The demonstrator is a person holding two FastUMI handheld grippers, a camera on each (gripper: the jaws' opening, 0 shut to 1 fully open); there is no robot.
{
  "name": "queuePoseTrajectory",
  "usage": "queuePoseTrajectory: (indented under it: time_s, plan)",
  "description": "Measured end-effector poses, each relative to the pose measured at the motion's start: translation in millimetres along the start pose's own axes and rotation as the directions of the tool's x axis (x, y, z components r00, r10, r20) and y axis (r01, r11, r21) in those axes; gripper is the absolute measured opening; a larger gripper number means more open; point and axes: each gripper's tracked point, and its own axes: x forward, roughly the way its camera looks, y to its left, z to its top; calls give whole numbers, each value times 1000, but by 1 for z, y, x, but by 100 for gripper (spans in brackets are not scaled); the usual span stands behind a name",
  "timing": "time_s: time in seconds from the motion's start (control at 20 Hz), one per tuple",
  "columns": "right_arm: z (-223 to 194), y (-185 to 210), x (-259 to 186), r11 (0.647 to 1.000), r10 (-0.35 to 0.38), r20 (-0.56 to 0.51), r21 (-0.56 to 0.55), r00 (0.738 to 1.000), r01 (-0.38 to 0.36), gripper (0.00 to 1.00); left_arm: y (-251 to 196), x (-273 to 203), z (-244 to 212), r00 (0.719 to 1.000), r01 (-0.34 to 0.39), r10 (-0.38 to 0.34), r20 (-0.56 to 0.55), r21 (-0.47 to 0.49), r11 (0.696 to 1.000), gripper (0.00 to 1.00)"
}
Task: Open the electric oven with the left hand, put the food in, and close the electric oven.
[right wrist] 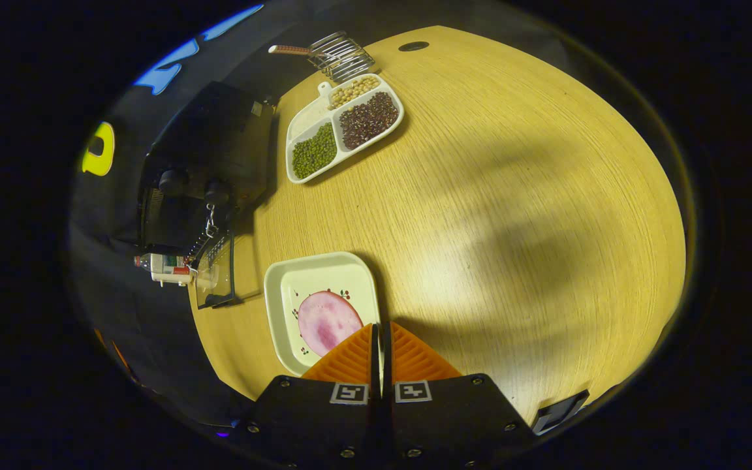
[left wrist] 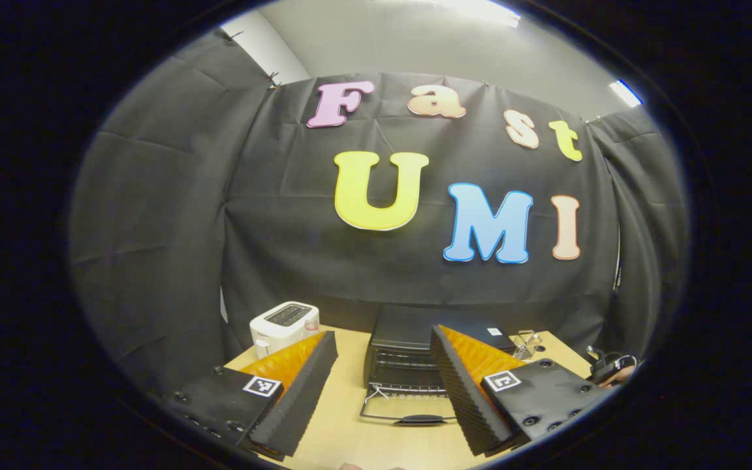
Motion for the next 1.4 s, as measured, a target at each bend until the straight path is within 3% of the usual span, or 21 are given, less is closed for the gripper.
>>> queuePoseTrajectory:
  time_s: [0.3,0.35,0.4,0.45,0.5,0.6,0.65,0.7,0.75,0.95,1.05,1.2,1.4]
  plan:
    - [11,2,6,982,-104,16,-155,994,106,1,-11,-1,-1,999,36,-36,-2,24,999,97]
    - [12,0,9,973,-137,18,-186,990,138,6,-10,-3,-1,999,36,-36,-2,23,999,94]
    - [14,-2,12,962,-172,15,-213,985,171,9,-10,-3,-1,999,36,-36,-3,22,999,97]
    - [14,-4,10,952,-204,8,-231,979,200,18,-9,-5,-2,999,35,-35,-5,23,999,97]
    - [18,0,9,951,-204,9,-237,979,200,21,-6,-7,-4,1000,31,-30,-8,27,999,97]
    - [18,-2,11,933,-250,4,-265,968,242,44,-1,-10,-8,1000,17,-17,-14,29,999,100]
    - [19,-10,14,911,-284,25,-307,959,277,46,1,-11,-11,1000,13,-12,-20,24,1000,100]
    - [28,-5,-2,912,-277,49,-300,960,278,36,2,-12,-13,1000,8,-7,-22,19,1000,100]
    - [21,-9,12,918,-264,49,-295,963,266,5,4,-13,-14,1000,4,-3,-24,15,1000,97]
    - [18,-6,13,963,-187,36,-188,982,191,1,5,-15,-15,1000,3,-2,-26,20,1000,97]
    - [11,0,15,996,-77,29,-36,997,78,0,8,-14,-12,1000,-3,4,-19,24,1000,97]
    - [2,6,15,992,60,41,113,997,-64,0,9,-12,-12,1000,-4,4,-22,14,1000,97]
    - [-1,10,8,969,149,90,186,985,-163,0,7,-11,-8,1000,2,-2,-19,19,1000,97]
